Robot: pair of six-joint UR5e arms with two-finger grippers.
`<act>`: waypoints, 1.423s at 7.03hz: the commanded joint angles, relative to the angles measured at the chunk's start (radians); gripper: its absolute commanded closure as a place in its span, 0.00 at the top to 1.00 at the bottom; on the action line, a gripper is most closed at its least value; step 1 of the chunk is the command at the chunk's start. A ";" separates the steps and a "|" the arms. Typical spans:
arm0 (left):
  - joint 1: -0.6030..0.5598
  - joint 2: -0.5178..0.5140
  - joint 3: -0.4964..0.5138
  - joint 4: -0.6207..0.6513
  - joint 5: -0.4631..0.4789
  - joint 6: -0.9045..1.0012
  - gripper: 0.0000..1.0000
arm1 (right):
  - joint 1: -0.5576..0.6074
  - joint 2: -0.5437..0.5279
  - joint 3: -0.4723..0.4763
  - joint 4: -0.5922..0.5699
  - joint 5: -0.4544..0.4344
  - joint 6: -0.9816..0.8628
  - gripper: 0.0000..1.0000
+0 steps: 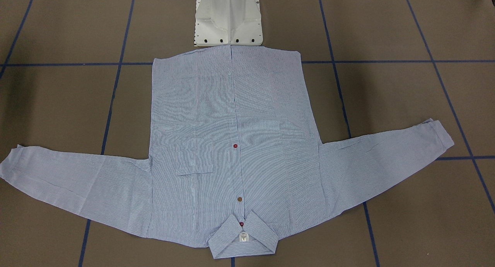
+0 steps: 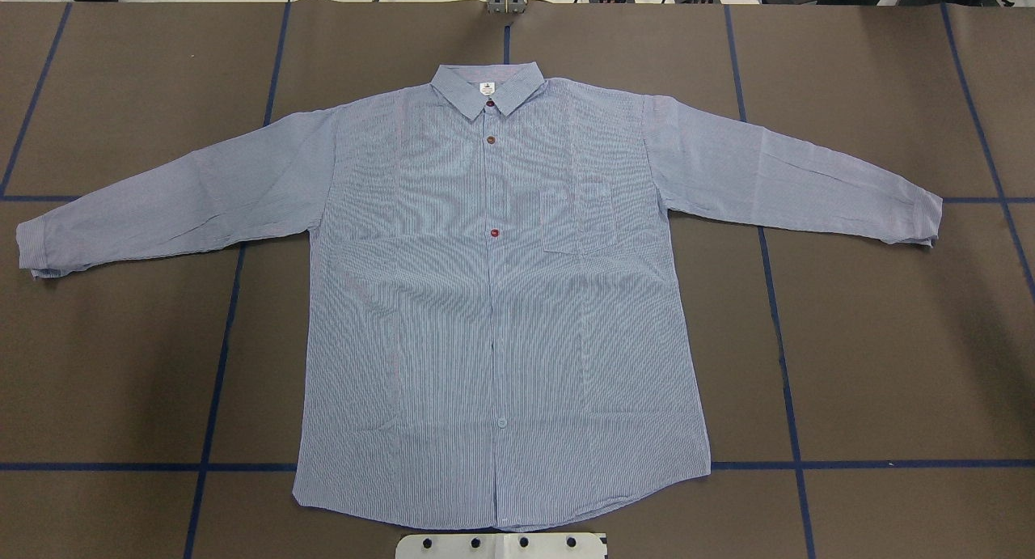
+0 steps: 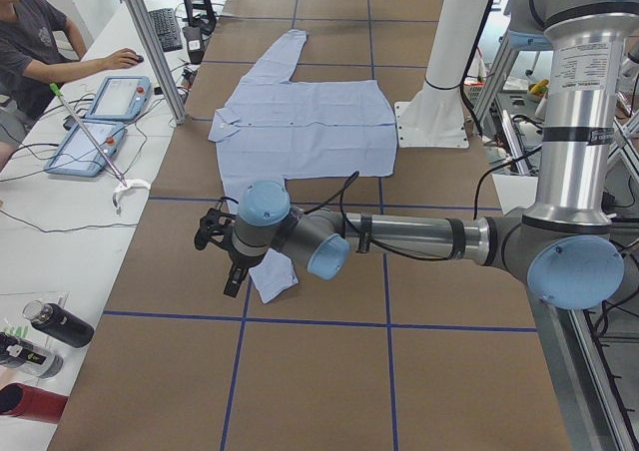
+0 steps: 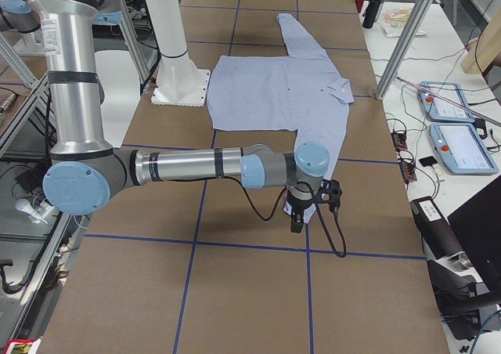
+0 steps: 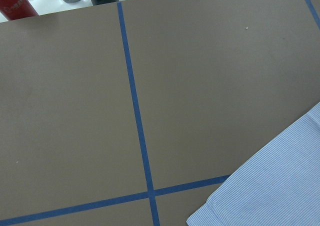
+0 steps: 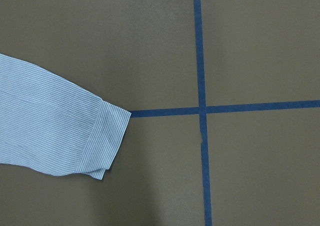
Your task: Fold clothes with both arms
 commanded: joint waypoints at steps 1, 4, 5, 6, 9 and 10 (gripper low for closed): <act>0.005 -0.006 0.004 0.001 0.003 -0.008 1.00 | -0.004 0.002 -0.019 0.078 0.007 0.001 1.00; 0.007 0.003 0.003 -0.005 0.003 -0.002 1.00 | -0.142 0.002 -0.033 0.190 0.007 0.132 1.00; 0.007 0.003 0.004 -0.008 -0.002 -0.002 1.00 | -0.201 0.002 -0.042 0.290 0.004 0.267 1.00; 0.008 0.003 0.030 -0.050 0.001 0.000 1.00 | -0.222 0.002 -0.085 0.410 0.001 0.405 1.00; 0.023 0.003 0.211 -0.377 0.001 -0.013 1.00 | -0.317 0.027 -0.182 0.567 -0.033 0.758 1.00; 0.023 -0.007 0.208 -0.373 -0.008 -0.078 1.00 | -0.325 0.038 -0.193 0.568 -0.041 0.764 0.99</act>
